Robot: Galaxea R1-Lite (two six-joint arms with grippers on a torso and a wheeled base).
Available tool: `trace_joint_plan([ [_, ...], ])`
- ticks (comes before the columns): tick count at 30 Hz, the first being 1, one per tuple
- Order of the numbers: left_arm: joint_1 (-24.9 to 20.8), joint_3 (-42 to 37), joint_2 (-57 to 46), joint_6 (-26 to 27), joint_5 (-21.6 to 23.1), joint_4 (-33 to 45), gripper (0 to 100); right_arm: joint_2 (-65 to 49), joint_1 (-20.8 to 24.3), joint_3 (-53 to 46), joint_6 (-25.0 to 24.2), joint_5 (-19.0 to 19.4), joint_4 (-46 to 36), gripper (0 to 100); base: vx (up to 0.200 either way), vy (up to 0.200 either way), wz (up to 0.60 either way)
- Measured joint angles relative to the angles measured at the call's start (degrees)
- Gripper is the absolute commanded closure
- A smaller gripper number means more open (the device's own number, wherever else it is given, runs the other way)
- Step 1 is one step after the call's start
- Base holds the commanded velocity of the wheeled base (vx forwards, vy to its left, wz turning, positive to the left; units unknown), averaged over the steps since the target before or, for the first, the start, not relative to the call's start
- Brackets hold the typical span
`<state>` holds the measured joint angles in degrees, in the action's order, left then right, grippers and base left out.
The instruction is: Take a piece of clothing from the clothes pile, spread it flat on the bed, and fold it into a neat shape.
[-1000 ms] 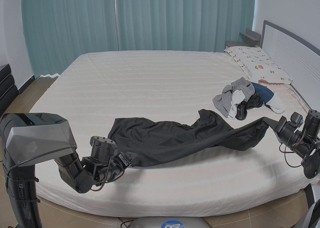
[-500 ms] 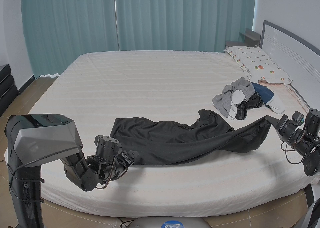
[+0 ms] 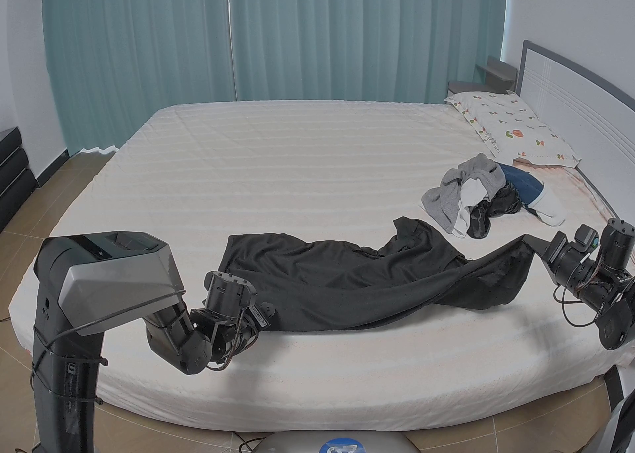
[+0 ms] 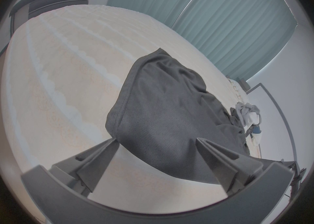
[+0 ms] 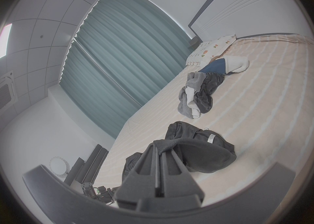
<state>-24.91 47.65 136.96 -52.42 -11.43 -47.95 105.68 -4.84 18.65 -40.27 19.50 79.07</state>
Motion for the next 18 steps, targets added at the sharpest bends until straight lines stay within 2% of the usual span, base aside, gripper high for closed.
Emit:
trace_joint_plan([
  [5,1.16,3.15,0.78,-0.05,-2.35,3.77,100,0.22,0.0,-0.02,-0.02,0.0,0.02,100,0.0,0.0,0.0],
  [9,4.13,4.13,0.74,-0.1,-4.51,4.73,100,0.72,0.0,-0.11,-0.05,0.0,0.22,100,0.0,0.0,0.0],
  [14,6.12,3.61,-1.84,-0.21,-4.63,5.83,100,1.97,0.05,-0.27,-0.02,-0.02,0.28,100,0.0,0.0,0.0],
  [18,7.02,4.55,-3.75,0.26,-4.4,11.35,100,4.1,0.51,0.41,0.01,-0.1,-0.02,100,0.0,0.0,0.0],
])
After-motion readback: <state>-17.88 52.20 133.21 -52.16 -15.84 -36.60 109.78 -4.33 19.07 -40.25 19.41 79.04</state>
